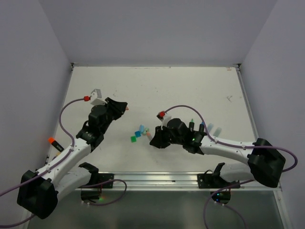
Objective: Open the pen caps
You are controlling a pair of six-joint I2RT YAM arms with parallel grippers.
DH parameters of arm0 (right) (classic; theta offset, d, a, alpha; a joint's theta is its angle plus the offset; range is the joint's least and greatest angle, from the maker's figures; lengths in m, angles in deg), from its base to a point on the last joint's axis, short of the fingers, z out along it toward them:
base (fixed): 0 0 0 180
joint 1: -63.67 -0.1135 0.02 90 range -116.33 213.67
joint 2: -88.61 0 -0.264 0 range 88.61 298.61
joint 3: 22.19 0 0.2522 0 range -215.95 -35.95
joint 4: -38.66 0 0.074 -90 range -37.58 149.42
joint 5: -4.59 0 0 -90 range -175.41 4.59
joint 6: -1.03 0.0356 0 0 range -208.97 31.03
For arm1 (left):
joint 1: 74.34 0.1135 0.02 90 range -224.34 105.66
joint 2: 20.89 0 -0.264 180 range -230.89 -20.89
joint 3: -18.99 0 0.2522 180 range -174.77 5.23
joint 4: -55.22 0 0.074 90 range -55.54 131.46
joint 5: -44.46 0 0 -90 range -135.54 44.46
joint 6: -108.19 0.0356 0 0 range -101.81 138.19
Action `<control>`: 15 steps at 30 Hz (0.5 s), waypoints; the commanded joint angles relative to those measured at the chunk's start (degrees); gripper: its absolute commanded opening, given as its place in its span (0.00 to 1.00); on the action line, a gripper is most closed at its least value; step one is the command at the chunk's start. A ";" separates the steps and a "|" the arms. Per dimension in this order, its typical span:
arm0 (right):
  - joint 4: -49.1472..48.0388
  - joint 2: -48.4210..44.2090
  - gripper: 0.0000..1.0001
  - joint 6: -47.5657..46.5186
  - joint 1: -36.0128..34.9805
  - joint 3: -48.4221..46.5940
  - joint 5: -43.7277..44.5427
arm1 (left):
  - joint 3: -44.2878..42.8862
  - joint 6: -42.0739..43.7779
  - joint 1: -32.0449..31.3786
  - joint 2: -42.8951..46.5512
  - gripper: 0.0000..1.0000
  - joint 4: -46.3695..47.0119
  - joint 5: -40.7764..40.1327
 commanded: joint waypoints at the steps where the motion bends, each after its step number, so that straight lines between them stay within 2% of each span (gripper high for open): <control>1: 5.91 -2.76 0.00 0.21 -0.37 2.35 1.90 | -0.70 3.02 2.63 0.93 0.00 2.89 -4.32; 7: 12.59 -5.57 0.00 -0.14 -0.28 2.01 6.74 | -0.79 4.86 2.72 2.07 0.00 0.87 -4.32; 8: 13.90 -5.40 0.00 -0.05 -0.28 1.57 10.14 | -0.62 5.56 2.72 2.42 0.00 -0.09 -4.15; 12: 22.50 -1.64 0.00 0.65 0.94 -3.70 19.98 | 1.05 7.85 2.72 4.09 0.00 -4.92 -2.83; 15: 27.70 1.79 0.00 1.09 5.15 -7.39 22.30 | 5.25 7.24 2.64 4.88 0.00 -8.18 -1.16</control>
